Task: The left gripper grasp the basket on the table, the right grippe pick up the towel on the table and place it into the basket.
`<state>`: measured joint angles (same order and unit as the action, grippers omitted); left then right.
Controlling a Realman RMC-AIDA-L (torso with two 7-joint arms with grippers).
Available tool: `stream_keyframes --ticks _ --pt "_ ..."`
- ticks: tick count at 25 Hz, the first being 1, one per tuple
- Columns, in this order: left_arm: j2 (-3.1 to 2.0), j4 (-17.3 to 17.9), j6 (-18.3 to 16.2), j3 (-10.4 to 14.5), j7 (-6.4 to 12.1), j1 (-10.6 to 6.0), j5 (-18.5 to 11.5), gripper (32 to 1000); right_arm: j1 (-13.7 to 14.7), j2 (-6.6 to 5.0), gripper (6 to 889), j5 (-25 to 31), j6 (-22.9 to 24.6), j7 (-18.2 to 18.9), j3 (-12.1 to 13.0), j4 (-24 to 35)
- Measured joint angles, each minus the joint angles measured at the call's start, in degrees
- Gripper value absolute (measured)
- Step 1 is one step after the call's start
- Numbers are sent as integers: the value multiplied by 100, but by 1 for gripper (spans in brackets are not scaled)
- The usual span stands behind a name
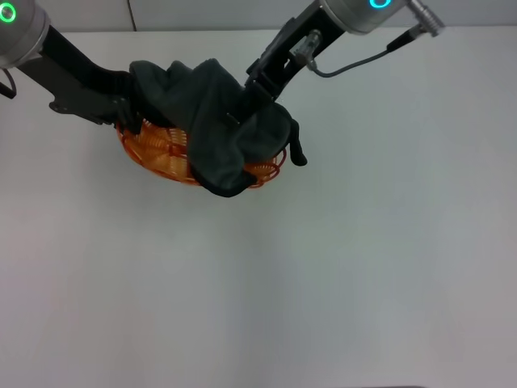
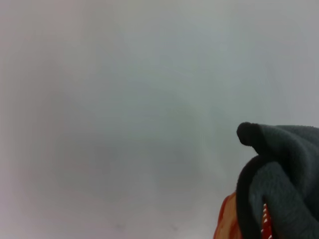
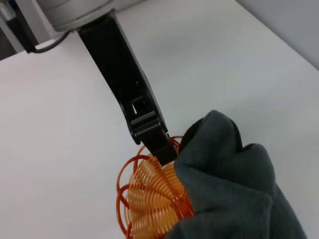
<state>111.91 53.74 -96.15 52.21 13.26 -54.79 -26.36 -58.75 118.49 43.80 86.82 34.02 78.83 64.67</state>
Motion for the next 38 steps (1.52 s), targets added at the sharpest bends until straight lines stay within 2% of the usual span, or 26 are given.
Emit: stream_keyframes --ticks 10,15,20,28,38 --pt "-3 -22 -2 -2 1 21 0 74 375 -10 855 -344 773 -451 -15 1418" --pt "-2 -22 -39 -144 6 33 -5 74 481 -14 856 -351 1010 -533 -83 1873" --pt "-2 -22 -46 -185 10 72 -7 74 494 -18 856 -351 1271 -623 -148 2209" --pt "-6 -22 -44 -190 10 74 -9 73 519 -20 855 -348 1548 -632 -468 2394" --pt "-11 -22 -30 -194 27 74 -9 73 557 -19 855 -316 1584 -633 -526 2432"
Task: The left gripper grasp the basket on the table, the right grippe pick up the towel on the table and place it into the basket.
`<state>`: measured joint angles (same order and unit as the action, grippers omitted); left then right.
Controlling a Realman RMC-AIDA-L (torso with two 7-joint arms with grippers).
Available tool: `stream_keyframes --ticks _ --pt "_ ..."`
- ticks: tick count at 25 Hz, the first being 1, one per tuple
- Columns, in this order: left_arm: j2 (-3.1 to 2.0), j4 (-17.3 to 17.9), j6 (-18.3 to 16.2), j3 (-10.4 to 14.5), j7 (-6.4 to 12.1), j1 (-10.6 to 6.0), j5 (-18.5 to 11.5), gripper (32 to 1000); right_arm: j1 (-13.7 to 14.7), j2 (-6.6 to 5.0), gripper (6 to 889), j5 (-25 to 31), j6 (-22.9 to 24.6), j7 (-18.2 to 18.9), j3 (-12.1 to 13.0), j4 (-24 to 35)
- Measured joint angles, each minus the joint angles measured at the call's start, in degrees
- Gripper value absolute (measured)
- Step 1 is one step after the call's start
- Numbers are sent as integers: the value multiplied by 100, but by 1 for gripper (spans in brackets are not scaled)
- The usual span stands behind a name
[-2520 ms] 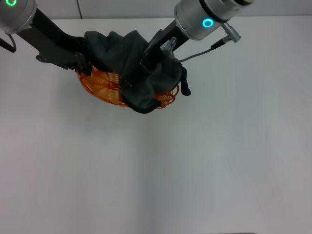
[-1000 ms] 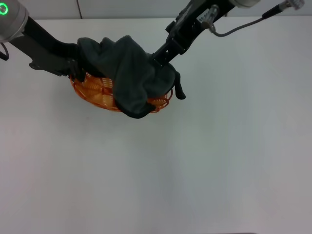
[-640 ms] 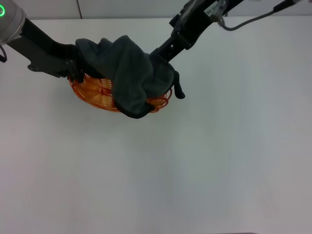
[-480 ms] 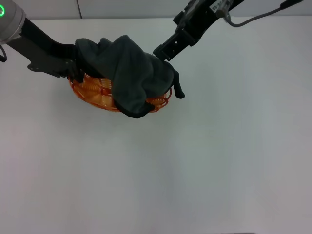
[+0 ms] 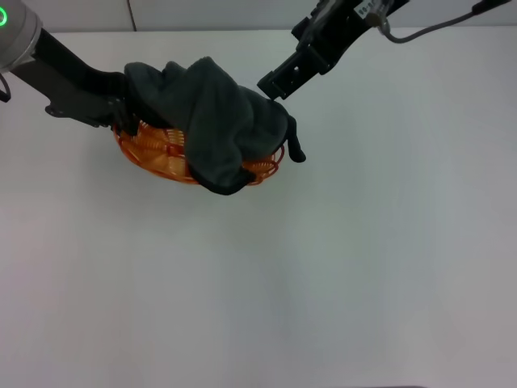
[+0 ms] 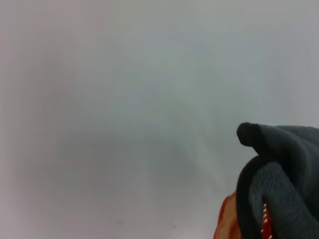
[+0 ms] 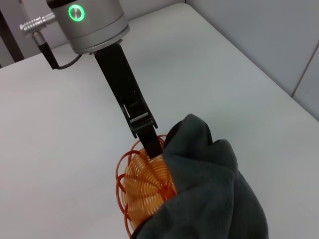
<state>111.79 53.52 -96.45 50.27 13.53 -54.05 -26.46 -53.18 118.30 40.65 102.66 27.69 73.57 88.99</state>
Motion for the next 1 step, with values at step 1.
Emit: stream_keyframes --ticks 1 --pt "0 0 4 0 2 0 0 73 7 0 855 1 0 2 0 1"
